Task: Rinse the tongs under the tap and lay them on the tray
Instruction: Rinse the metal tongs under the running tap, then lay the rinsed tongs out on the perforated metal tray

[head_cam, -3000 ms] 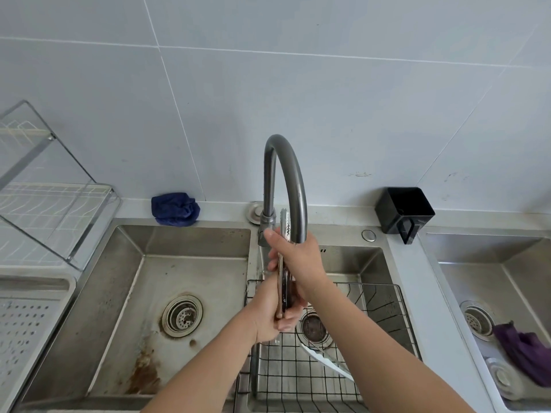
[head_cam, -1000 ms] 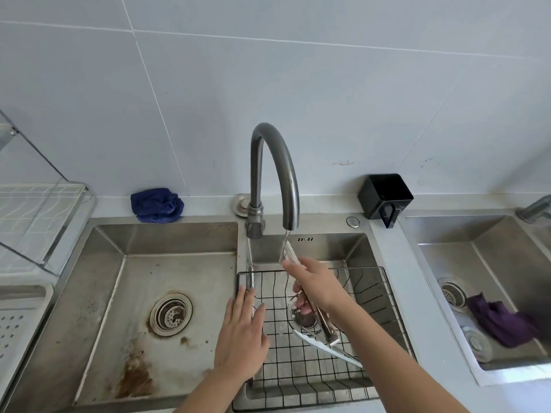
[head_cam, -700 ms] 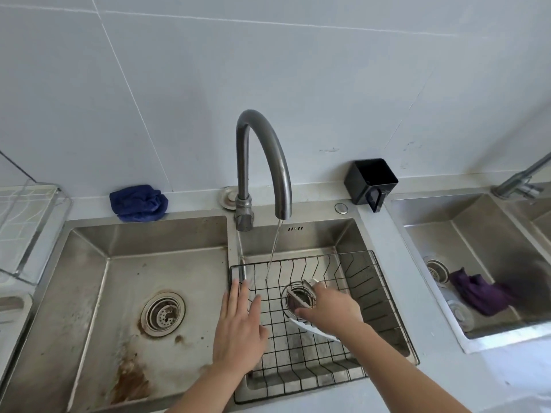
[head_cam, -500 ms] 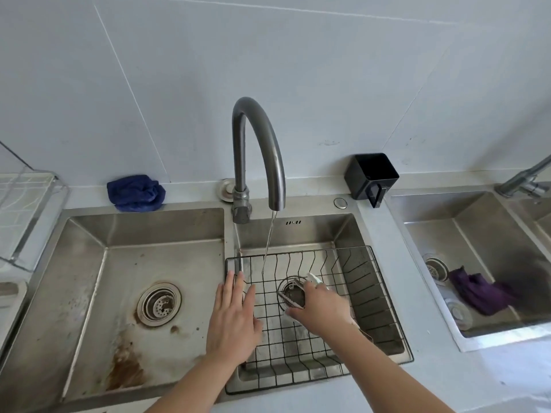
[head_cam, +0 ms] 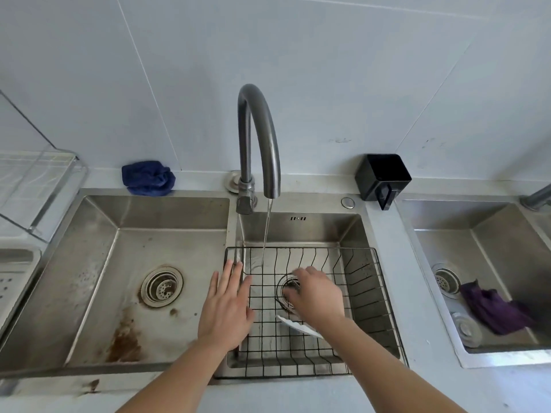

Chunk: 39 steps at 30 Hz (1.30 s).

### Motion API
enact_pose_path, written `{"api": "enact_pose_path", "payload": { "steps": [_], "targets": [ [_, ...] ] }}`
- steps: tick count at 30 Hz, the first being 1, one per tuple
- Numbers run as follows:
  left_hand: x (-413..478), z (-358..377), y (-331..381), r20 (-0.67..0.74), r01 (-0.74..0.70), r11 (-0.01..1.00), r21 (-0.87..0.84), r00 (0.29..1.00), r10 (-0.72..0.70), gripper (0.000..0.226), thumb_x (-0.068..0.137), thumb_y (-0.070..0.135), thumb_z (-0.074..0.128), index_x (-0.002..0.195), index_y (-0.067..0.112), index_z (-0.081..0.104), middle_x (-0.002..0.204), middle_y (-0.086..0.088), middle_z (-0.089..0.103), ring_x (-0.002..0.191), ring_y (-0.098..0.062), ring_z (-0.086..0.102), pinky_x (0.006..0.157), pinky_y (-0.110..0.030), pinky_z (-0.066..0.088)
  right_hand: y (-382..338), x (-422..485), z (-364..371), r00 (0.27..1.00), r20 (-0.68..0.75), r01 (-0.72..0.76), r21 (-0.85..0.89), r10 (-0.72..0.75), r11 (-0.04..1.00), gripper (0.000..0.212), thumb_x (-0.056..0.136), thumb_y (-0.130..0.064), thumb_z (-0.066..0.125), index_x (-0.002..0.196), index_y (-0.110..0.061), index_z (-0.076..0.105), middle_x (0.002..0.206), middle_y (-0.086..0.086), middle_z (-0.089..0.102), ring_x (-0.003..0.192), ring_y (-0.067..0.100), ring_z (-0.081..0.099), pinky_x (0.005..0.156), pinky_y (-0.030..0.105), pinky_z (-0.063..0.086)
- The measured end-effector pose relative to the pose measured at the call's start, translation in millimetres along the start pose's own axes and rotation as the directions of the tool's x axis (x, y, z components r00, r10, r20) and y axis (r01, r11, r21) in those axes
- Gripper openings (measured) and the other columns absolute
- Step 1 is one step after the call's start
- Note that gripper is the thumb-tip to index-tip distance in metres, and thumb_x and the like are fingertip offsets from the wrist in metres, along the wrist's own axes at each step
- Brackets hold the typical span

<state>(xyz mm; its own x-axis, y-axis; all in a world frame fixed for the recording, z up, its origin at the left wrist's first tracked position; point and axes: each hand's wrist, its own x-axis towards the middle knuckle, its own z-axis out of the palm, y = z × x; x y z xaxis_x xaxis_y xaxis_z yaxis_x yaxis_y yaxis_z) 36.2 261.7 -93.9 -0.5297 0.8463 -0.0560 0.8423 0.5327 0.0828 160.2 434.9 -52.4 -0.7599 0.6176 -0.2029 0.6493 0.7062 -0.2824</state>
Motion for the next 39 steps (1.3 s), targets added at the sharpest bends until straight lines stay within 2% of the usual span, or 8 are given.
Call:
{"api": "enact_pose_path", "payload": {
  "steps": [5, 9, 13, 17, 23, 34, 37, 39],
  "targets": [
    [0, -3, 0, 0.018, 0.009, 1.000, 0.000, 1.000, -0.009, 0.070, 0.083, 0.034, 0.056, 0.149, 0.011, 0.049, 0.165, -0.018, 0.027, 0.157, -0.033, 0.009, 0.124, -0.056, 0.021, -66, 63, -65, 0.989, -0.136, 0.096, 0.273, -0.060, 0.957, 0.026, 0.101, -0.046, 0.054, 0.097, -0.022, 0.063, 0.088, -0.004, 0.068, 0.081, 0.021, 0.065, 0.068, 0.034, 0.054],
    [0, -5, 0, 0.016, 0.004, 1.000, -0.016, 1.000, -0.004, 0.069, 0.081, 0.034, 0.057, 0.147, 0.011, 0.051, 0.165, -0.018, 0.029, 0.156, -0.034, 0.013, 0.123, -0.056, 0.024, -105, 113, -89, 0.997, -0.056, 0.068, 0.321, -0.053, 0.945, 0.033, 0.100, -0.052, 0.051, 0.074, -0.032, 0.052, 0.065, -0.006, 0.057, 0.054, 0.012, 0.056, 0.047, 0.027, 0.043],
    [0, -4, -1, 0.023, 0.004, 1.000, -0.026, 1.000, -0.003, 0.070, 0.081, 0.035, 0.054, 0.147, 0.011, 0.052, 0.165, -0.016, 0.028, 0.156, -0.033, 0.012, 0.123, -0.056, 0.024, -114, 135, -81, 0.997, -0.076, 0.057, 0.452, -0.025, 0.890, 0.037, 0.099, -0.044, 0.057, 0.067, -0.033, 0.043, 0.071, -0.004, 0.057, 0.068, 0.021, 0.059, 0.066, 0.041, 0.056],
    [-1, -1, -2, 0.028, 0.002, 1.000, -0.025, 1.000, -0.001, 0.069, 0.082, 0.035, 0.049, 0.147, 0.011, 0.050, 0.166, -0.016, 0.027, 0.157, -0.034, 0.008, 0.123, -0.056, 0.023, -108, 144, -80, 0.991, -0.135, 0.077, 0.371, -0.028, 0.925, 0.038, 0.096, -0.048, 0.054, 0.065, -0.030, 0.041, 0.065, -0.010, 0.051, 0.058, 0.009, 0.050, 0.052, 0.026, 0.033],
    [1, 0, -1, 0.035, 0.001, 1.000, -0.016, 0.999, 0.000, 0.068, 0.081, 0.036, 0.057, 0.144, 0.012, 0.054, 0.165, -0.017, 0.029, 0.156, -0.035, 0.011, 0.123, -0.057, 0.025, -106, 155, -90, 0.992, -0.124, 0.011, 0.365, 0.036, 0.931, 0.032, 0.092, -0.058, 0.055, 0.080, -0.029, 0.053, 0.071, -0.010, 0.059, 0.063, 0.009, 0.056, 0.051, 0.021, 0.032],
    [-1, -7, 1, 0.027, 0.009, 1.000, -0.021, 1.000, -0.008, 0.062, 0.083, 0.033, 0.064, 0.141, 0.011, 0.057, 0.160, -0.020, 0.038, 0.154, -0.039, 0.019, 0.122, -0.059, 0.025, -60, 103, -111, 0.997, 0.060, 0.027, 0.356, -0.052, 0.934, 0.025, 0.100, -0.041, 0.060, 0.080, -0.025, 0.062, 0.075, -0.006, 0.068, 0.067, 0.017, 0.070, 0.071, 0.039, 0.063],
    [-5, -18, 17, -0.037, 0.018, 0.999, -0.043, 0.999, -0.019, 0.047, 0.079, 0.029, 0.075, 0.122, 0.013, 0.068, 0.136, -0.018, 0.061, 0.141, -0.042, 0.043, 0.119, -0.059, 0.031, 4, 55, -89, 0.988, 0.153, -0.077, 0.311, 0.030, 0.947, 0.019, 0.099, -0.034, 0.061, 0.087, -0.021, 0.068, 0.080, -0.004, 0.072, 0.068, 0.016, 0.068, 0.072, 0.040, 0.062],
    [-10, -24, 38, -0.070, 0.012, 0.988, -0.154, 0.997, -0.022, 0.020, 0.080, 0.029, 0.075, 0.097, 0.019, 0.073, 0.100, -0.001, 0.070, 0.110, -0.028, 0.062, 0.107, -0.048, 0.048, 43, 22, -69, 0.968, 0.211, -0.192, 0.272, 0.136, 0.943, 0.019, 0.098, -0.032, 0.062, 0.092, -0.018, 0.072, 0.084, -0.005, 0.073, 0.078, 0.019, 0.071, 0.075, 0.037, 0.061]
  ]
}}
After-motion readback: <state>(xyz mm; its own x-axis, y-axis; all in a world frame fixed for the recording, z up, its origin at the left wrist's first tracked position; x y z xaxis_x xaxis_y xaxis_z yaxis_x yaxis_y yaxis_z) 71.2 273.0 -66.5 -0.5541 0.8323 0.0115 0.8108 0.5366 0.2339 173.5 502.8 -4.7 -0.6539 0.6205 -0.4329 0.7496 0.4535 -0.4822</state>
